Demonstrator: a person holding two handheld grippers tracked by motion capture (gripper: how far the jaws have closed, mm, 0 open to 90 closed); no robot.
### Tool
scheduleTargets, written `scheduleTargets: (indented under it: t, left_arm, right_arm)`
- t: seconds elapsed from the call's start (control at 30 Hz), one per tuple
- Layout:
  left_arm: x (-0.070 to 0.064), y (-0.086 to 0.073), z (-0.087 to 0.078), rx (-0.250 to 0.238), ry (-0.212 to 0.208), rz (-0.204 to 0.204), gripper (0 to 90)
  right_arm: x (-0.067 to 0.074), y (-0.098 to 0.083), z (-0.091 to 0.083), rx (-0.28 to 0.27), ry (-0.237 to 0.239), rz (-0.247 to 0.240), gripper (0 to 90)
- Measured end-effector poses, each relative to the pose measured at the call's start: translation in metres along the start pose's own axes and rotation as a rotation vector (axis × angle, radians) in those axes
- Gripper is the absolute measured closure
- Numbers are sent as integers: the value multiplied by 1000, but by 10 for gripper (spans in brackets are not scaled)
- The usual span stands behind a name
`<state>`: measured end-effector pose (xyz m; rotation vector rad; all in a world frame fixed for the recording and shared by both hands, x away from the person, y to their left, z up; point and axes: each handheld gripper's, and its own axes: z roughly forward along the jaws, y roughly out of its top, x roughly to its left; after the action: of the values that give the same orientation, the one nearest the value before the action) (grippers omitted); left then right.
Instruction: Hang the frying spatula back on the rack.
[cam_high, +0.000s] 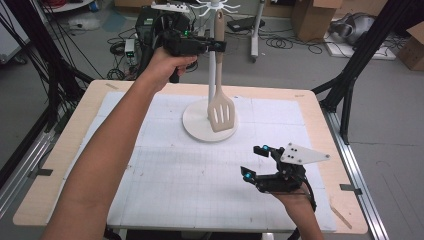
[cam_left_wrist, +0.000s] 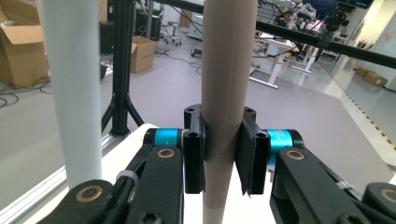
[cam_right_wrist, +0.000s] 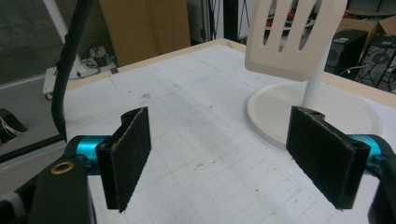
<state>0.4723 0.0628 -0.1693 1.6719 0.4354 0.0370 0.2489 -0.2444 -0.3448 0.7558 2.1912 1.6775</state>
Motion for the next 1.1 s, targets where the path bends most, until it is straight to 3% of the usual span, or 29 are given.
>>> scheduleTargets:
  t: [0.3,0.47,0.73,0.93,1.0,1.03,1.1]
  left_arm:
    - [5,-6,5,14,12,-19,743]
    - [3,-6,7,11,51,-13,739]
    - [2,-6,8,7,73,-28,722]
    - [0,-7,8,0,132,-18,632]
    - [-3,-10,4,8,182,9,578]
    - [-3,-10,4,8,182,9,538]
    - [-9,-16,-2,16,220,42,480]
  right_arm:
    - [-2,-1,-2,0,-6,7,209]
    - [-3,-3,-2,3,-13,13,209]
    - [-4,-4,-3,2,-17,17,210]
    - [-5,-5,-3,5,-19,18,210]
    - [-5,-5,-3,6,-25,19,209]
    - [-5,-5,-3,6,-25,19,209]
    - [-5,-5,-5,7,-26,22,209]
